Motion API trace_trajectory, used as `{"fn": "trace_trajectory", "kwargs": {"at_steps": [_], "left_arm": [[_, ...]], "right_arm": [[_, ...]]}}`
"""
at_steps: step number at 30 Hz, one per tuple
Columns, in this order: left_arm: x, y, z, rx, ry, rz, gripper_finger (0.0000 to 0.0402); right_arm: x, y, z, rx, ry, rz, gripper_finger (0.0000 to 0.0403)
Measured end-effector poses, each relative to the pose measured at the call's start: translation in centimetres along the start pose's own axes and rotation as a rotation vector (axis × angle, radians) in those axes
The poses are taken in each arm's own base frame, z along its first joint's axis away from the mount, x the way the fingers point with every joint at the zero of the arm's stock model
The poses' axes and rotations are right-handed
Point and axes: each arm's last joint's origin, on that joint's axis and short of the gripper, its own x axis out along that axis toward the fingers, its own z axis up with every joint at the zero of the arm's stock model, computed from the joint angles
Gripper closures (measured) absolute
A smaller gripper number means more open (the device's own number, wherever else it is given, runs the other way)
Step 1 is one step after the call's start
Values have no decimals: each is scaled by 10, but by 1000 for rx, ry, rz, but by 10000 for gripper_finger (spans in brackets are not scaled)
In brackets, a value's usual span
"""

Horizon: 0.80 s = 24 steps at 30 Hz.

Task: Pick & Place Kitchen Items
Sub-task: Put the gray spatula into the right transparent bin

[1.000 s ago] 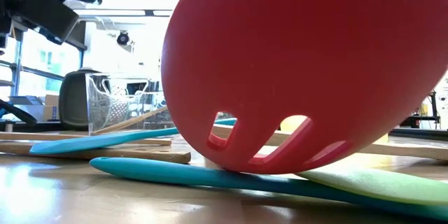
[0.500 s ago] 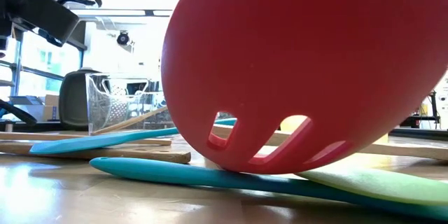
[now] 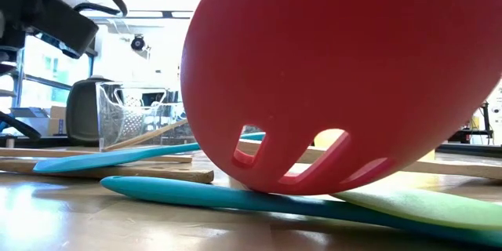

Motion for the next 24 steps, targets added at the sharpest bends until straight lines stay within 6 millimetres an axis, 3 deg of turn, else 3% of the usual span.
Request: {"fn": "trace_trajectory", "kwargs": {"at_steps": [9,24], "left_arm": [[16,6,-3,-11,50,-14,171],[17,7,0,-8,36,-10,172]], "right_arm": [[0,0,0,0,1,1,227],[0,0,1,-4,-7,-2,227]]}}
